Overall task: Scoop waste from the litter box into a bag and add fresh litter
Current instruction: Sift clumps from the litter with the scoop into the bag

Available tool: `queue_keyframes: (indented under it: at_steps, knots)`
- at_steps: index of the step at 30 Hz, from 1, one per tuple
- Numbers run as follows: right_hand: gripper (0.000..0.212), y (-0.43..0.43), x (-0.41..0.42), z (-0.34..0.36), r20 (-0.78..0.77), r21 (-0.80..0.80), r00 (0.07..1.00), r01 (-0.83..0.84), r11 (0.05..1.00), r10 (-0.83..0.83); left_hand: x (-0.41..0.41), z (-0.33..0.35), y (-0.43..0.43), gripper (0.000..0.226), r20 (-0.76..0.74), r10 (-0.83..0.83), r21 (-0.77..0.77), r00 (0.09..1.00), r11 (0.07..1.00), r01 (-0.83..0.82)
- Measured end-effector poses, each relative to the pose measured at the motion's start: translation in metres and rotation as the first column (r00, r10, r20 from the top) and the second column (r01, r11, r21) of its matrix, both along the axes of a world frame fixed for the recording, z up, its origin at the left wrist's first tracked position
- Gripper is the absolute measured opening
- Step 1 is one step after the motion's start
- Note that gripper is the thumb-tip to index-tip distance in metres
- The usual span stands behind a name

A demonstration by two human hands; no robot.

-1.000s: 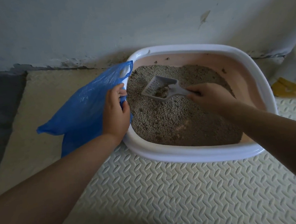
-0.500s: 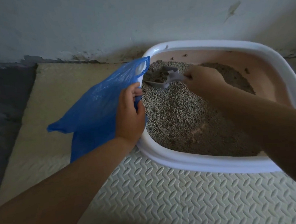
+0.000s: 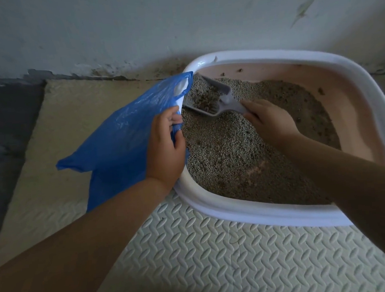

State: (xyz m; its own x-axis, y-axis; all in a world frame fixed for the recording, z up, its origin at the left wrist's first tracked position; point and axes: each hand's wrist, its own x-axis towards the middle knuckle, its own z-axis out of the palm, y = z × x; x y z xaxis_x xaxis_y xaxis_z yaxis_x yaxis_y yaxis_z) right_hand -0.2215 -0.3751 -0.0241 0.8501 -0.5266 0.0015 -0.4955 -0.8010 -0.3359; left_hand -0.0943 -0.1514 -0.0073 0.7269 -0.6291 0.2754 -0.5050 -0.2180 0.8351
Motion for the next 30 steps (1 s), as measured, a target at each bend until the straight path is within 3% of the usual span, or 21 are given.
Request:
queue_keyframes:
  at_steps: [4, 12, 17, 21, 23, 26, 30]
  knots:
    - [0.037, -0.005, -0.026, 0.011, 0.093, 0.061, 0.993, 0.061, 0.996, -0.066, 0.0, 0.0, 0.0, 0.041, 0.004, -0.012, 0.003, 1.0, 1.0, 0.012]
    - [0.037, -0.031, -0.092, 0.045, 0.085, 0.104, 0.995, 0.043, 0.994, -0.052, -0.003, 0.002, 0.001, 0.042, 0.055, -0.004, 0.046, 0.998, 0.999, 0.002]
    - [0.033, -0.033, -0.129, 0.063, 0.047, 0.112, 0.996, 0.069, 0.991, -0.075, -0.011, 0.002, 0.003, 0.046, 0.079, -0.011, 0.083, 0.997, 0.997, 0.005]
    - [0.035, -0.021, -0.16, 0.085, -0.05, 0.069, 0.974, 0.226, 0.972, -0.223, -0.012, 0.003, 0.003, 0.048, 0.11, -0.04, 0.119, 0.993, 0.993, 0.027]
    - [0.034, -0.001, -0.173, 0.087, -0.125, 0.059, 0.942, 0.32, 0.946, -0.311, -0.011, 0.002, 0.004, 0.047, 0.122, -0.049, 0.121, 0.991, 0.992, 0.034]
    - [0.031, 0.044, -0.179, 0.088, -0.171, 0.179, 0.904, 0.42, 0.89, -0.392, -0.011, 0.001, 0.003, 0.048, 0.126, -0.053, 0.116, 0.991, 0.992, 0.038]
    - [0.033, 0.08, -0.171, 0.08, -0.242, 0.351, 0.804, 0.594, 0.724, -0.542, -0.01, 0.003, 0.003, 0.047, 0.13, -0.077, 0.109, 0.988, 0.992, 0.063]
